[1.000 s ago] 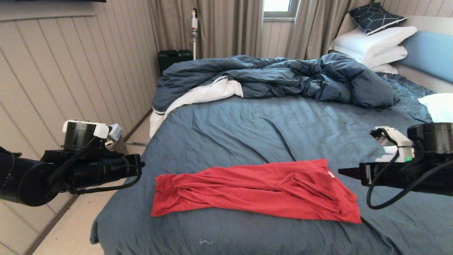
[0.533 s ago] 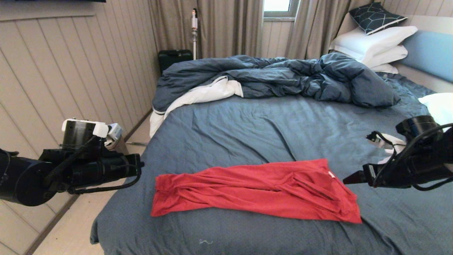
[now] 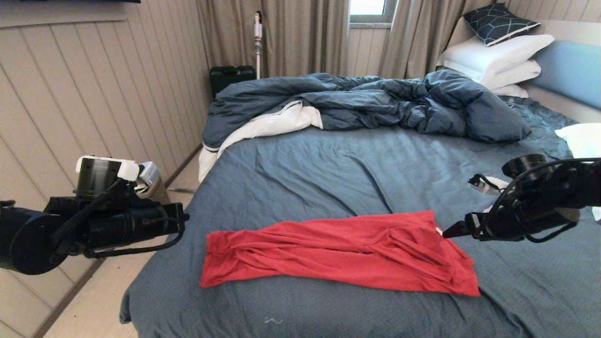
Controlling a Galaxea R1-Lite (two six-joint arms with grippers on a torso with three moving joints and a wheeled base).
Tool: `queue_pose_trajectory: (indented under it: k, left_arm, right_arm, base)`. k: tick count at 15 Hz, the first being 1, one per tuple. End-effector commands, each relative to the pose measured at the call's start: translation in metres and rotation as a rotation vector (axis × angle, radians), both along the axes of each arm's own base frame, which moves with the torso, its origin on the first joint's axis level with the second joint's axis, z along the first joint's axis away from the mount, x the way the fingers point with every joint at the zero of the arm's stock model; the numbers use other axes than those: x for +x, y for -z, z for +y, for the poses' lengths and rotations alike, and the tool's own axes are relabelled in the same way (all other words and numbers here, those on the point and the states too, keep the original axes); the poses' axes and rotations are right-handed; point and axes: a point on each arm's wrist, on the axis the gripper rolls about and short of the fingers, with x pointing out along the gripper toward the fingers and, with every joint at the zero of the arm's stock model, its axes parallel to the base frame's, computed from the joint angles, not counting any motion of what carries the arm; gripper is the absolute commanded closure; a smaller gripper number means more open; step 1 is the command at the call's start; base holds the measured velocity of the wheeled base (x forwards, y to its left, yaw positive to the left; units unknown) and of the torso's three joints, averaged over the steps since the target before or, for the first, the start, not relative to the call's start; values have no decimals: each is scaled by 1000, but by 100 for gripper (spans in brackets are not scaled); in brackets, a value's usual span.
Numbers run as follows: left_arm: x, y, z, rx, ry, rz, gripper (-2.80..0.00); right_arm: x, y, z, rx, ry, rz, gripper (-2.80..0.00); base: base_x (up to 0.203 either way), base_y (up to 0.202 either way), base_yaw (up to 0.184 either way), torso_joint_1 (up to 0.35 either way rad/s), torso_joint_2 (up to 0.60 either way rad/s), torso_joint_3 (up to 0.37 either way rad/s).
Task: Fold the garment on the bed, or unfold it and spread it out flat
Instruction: Fold the red T-shirt
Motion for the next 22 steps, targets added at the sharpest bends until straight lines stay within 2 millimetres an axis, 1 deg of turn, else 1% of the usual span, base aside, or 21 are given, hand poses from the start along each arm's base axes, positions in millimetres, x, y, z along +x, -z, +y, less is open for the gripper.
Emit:
queue_pose_trajectory:
  k: [1, 3, 5, 6, 8, 9, 11, 14, 15, 18, 19, 22]
  left_arm:
    - [0, 1, 0, -1, 0, 3, 0]
    - [2, 4, 0, 1, 0, 10, 0]
    - [2, 5, -1, 3, 1, 13, 0]
    - [2, 6, 0, 5, 2, 17, 0]
    - [3, 7, -1, 6, 2, 22, 0]
    - [3, 8, -1, 7, 2, 24, 0]
    - [4, 9, -1, 7, 3, 29, 0]
    - [4, 12, -1, 8, 4, 38, 0]
    - [4, 12, -1, 8, 5, 38, 0]
    - [4, 12, -1, 6, 5, 42, 0]
    - [4, 12, -1, 6, 7, 41, 0]
    - [4, 12, -2, 5, 7, 42, 0]
  right_arm:
    - [15, 25, 4, 15, -21, 60, -280]
    - [26, 40, 18, 21, -61, 90, -280]
    - [36, 51, 29, 26, -90, 108, -280]
    - [40, 56, 36, 27, -105, 117, -280]
    - [47, 63, 43, 27, -116, 128, -280]
    - [48, 67, 43, 21, -112, 137, 0]
    - [50, 69, 43, 16, -108, 141, 0]
    - [48, 61, 37, 12, -93, 118, 0]
    - [47, 56, 31, 10, -76, 106, 0]
    - [40, 44, 1, 4, -5, 79, 0]
    - [38, 42, -6, 2, 10, 74, 0]
    - [31, 42, -38, -10, 70, 67, 0]
  base:
    - [0, 0, 0, 0, 0, 0]
    - [0, 0, 0, 0, 0, 0]
    - [0, 0, 0, 0, 0, 0]
    - [0, 0, 0, 0, 0, 0]
    - [0, 0, 0, 0, 0, 0]
    - [0, 0, 0, 0, 0, 0]
    - [0, 0, 0, 0, 0, 0]
    - [0, 0, 0, 0, 0, 0]
    - [0, 0, 0, 0, 0, 0]
    - [0, 0, 0, 0, 0, 0]
    - [0, 0, 0, 0, 0, 0]
    - [0, 0, 0, 0, 0, 0]
